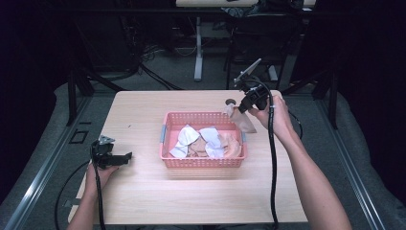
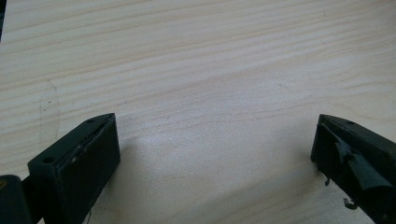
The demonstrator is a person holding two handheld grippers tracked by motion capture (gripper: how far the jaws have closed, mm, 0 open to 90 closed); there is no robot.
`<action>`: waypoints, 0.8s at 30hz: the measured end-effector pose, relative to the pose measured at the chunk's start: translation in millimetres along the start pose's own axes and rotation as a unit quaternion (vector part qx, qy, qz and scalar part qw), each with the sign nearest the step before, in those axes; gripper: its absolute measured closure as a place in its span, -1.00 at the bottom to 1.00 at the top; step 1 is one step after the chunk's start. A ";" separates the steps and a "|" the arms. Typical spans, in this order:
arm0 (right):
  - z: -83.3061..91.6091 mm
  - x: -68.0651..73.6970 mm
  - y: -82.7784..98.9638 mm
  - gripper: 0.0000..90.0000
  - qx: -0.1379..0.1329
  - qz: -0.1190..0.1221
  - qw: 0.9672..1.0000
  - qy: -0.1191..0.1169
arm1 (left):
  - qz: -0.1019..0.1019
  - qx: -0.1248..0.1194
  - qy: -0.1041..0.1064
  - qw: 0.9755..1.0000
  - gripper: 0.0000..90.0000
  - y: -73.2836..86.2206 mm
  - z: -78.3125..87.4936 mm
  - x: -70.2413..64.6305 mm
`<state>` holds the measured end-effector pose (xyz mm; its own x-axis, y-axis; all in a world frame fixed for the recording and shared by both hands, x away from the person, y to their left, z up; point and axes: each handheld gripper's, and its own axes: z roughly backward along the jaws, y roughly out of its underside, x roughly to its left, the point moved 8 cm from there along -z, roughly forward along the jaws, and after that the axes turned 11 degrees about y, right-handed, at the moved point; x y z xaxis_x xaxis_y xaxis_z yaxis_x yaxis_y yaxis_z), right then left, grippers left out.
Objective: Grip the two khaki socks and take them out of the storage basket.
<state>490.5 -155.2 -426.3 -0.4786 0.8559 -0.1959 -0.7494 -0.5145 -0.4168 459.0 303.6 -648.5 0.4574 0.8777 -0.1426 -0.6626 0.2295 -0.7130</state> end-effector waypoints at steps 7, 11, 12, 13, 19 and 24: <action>3.4 -12.4 7.3 0.96 0.001 -0.010 1.000 0.006 | 0.000 0.000 0.000 1.000 -0.98 0.0 0.0 0.0; 5.0 -23.6 15.6 0.96 0.005 -0.018 1.000 0.011 | 0.000 0.000 0.000 1.000 -0.98 0.0 0.0 -0.1; 5.5 -26.3 17.4 0.96 0.005 -0.020 1.000 0.011 | 0.000 0.000 0.000 1.000 -0.98 0.0 0.0 -0.1; 5.5 -26.3 17.4 0.96 0.005 -0.020 1.000 0.011 | 0.000 0.000 0.000 1.000 -0.98 0.1 0.0 -0.1; 8.8 -43.9 31.3 0.96 0.006 -0.040 0.999 0.014 | 0.000 0.000 0.000 1.000 -0.98 0.0 0.0 -0.1; 9.7 -57.1 42.3 0.96 0.005 -0.052 0.998 0.018 | 0.000 0.000 0.000 1.000 -0.98 0.1 0.0 -0.1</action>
<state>481.6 -226.3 -424.2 -0.3817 0.9059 -0.1834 -0.7992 -0.4232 -0.4269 458.9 303.5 -648.5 0.4574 0.8777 -0.1427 -0.6628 0.2295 -0.7128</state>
